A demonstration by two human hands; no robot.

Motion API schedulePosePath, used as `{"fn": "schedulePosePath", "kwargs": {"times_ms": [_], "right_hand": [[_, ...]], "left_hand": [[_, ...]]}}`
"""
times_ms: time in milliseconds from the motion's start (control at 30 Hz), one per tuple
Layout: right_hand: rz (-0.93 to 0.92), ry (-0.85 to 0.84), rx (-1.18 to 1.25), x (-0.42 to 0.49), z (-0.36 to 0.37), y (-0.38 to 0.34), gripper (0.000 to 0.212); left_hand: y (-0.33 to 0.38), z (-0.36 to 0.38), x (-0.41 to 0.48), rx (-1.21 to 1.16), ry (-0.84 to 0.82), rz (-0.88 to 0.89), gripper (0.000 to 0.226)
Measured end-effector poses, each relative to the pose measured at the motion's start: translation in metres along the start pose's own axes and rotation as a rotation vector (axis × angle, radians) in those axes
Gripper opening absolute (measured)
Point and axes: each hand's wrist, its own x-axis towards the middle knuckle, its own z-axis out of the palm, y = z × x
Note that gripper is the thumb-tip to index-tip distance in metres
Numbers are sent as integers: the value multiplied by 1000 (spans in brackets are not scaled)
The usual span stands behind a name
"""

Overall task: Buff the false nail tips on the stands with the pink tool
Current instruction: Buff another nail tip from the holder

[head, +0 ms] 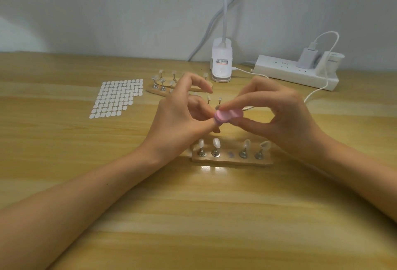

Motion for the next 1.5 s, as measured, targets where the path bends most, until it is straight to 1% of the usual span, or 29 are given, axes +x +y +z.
{"fn": "schedulePosePath", "kwargs": {"times_ms": [67, 133, 200, 233, 300, 367, 467, 533, 600, 700, 733, 833, 867, 967, 1100, 1200, 1233, 1367, 1500], "right_hand": [[49, 78, -18, 1, -4, 3, 20], [39, 116, -19, 1, -7, 3, 20], [-19, 45, -31, -1, -4, 2, 21], [-15, 26, -45, -1, -2, 2, 21], [31, 75, -57, 0, -4, 3, 19], [26, 104, -26, 1, -7, 2, 19], [-22, 5, -38, 1, -2, -1, 21], [30, 45, -62, 1, -3, 0, 20], [44, 84, -51, 2, -6, 0, 19], [-19, -2, -45, 2, -2, -3, 20], [-8, -2, -64, 2, -2, -3, 20], [64, 88, -59, 3, -8, -1, 20], [55, 86, -33, 3, -9, -1, 20], [3, 1, -31, 2, -2, -3, 20], [66, 81, -49, 3, -6, -1, 19], [6, 16, -49, 2, -3, -2, 20], [22, 21, -66, 2, -2, -2, 19], [148, 153, -83, 4, -11, 3, 19], [163, 153, -53, 1, -6, 0, 19]], "left_hand": [[-1, 0, 0, -6, 2, -6, 46], [-1, 0, 0, -2, 1, -1, 46], [-1, -1, 0, 0, 0, 4, 45], [-2, -1, 0, 0, -3, 2, 45], [-1, -1, 0, 5, -7, -1, 46], [0, 0, 0, 6, -7, 4, 46], [0, 0, 0, 19, -13, 16, 45], [0, -1, 1, 17, -15, 6, 45], [0, -1, 0, 10, -16, -6, 46], [1, 0, 0, 14, -25, 3, 45], [0, 0, 0, 11, -28, 0, 45], [1, -1, 0, -4, -26, -7, 44], [1, 0, 0, -9, -26, -7, 44], [0, -1, 0, -1, -32, 0, 44], [-1, -1, 0, -24, -34, -5, 44], [-3, 0, 0, -45, -52, 6, 44], [-3, -1, 1, -67, -62, -7, 45], [-4, -3, 3, -121, -84, -37, 46], [-3, -3, 3, -157, -92, -37, 43]]}}
